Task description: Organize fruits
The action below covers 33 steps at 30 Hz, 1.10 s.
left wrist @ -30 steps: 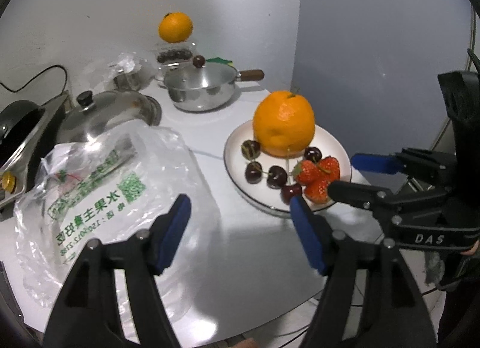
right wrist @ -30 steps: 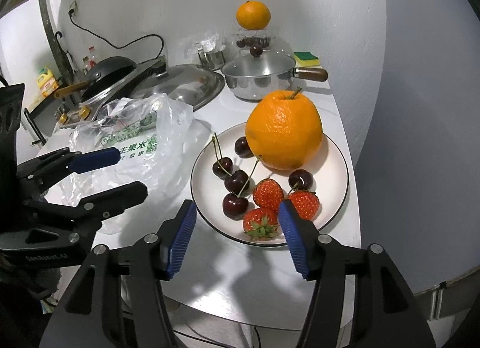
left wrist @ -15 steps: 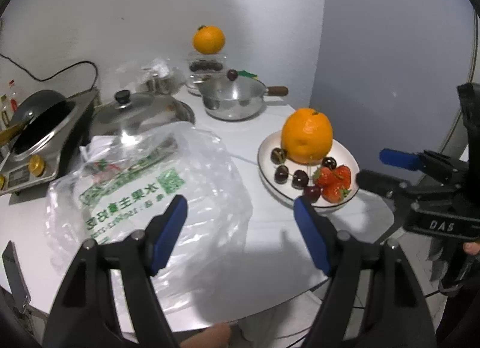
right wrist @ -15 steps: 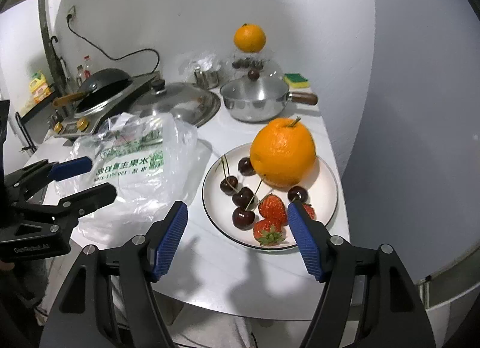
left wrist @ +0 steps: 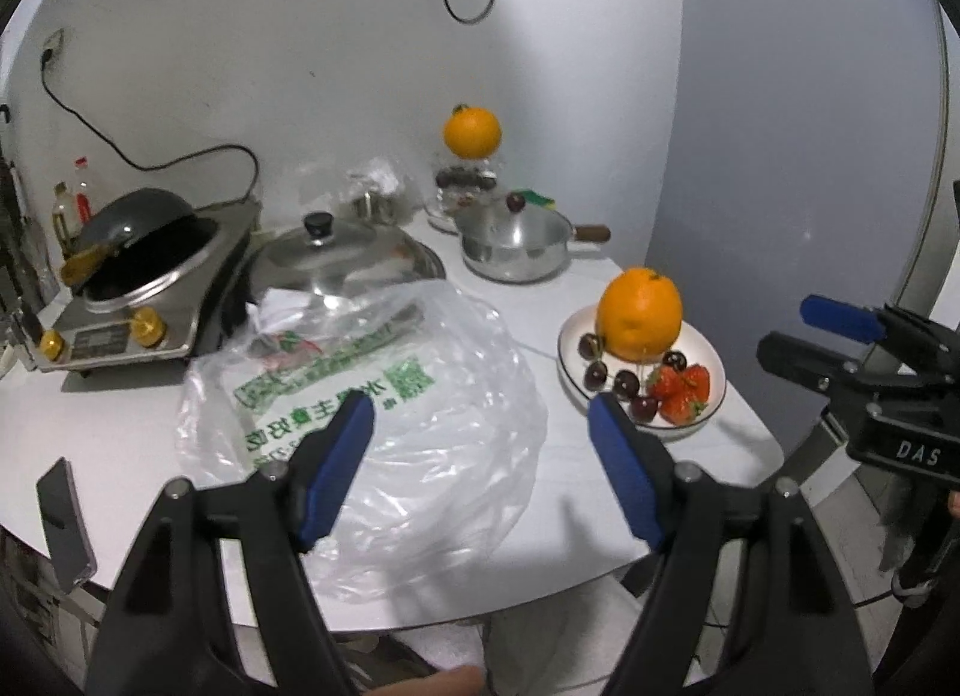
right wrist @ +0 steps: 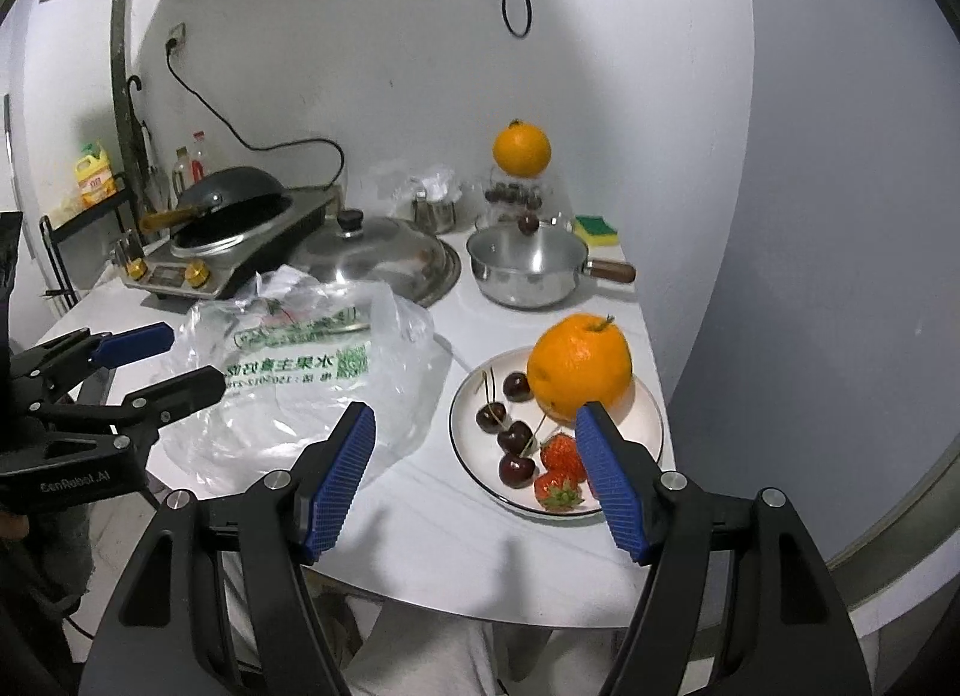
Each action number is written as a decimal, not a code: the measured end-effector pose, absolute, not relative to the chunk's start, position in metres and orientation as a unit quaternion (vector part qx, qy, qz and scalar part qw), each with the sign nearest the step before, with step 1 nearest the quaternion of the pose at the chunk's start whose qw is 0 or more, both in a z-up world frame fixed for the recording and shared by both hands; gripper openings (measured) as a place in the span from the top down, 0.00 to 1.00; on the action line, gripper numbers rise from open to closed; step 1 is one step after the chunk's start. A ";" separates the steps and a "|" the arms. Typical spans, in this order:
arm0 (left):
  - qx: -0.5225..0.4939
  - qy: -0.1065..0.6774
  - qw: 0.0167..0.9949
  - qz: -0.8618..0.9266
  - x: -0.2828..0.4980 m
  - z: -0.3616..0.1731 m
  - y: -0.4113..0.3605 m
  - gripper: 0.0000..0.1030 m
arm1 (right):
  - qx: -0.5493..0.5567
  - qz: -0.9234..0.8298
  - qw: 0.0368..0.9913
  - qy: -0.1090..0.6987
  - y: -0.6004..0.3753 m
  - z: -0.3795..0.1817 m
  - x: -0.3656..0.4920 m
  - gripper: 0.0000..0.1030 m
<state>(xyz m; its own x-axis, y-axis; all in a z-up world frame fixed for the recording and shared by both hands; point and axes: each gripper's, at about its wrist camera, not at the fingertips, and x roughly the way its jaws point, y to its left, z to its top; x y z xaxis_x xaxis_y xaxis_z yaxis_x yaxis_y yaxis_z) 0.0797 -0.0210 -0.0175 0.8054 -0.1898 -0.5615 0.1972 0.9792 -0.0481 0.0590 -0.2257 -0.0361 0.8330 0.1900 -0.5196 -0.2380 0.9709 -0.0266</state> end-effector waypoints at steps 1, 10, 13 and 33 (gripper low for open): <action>0.003 0.289 0.952 -0.100 0.076 -0.015 -0.017 0.19 | -0.046 0.112 0.958 0.262 -0.224 -0.034 0.056 0.30; -0.002 0.238 0.968 -0.079 0.046 0.010 0.005 0.01 | -0.043 0.106 0.969 0.217 -0.213 -0.010 0.030 0.30; -0.005 0.228 0.970 -0.080 0.041 0.018 0.008 0.01 | -0.039 0.103 0.972 0.207 -0.212 -0.003 0.024 0.30; -0.020 0.209 0.975 -0.073 0.034 0.033 0.015 0.01 | -0.018 0.102 0.976 0.190 -0.222 0.012 0.020 0.18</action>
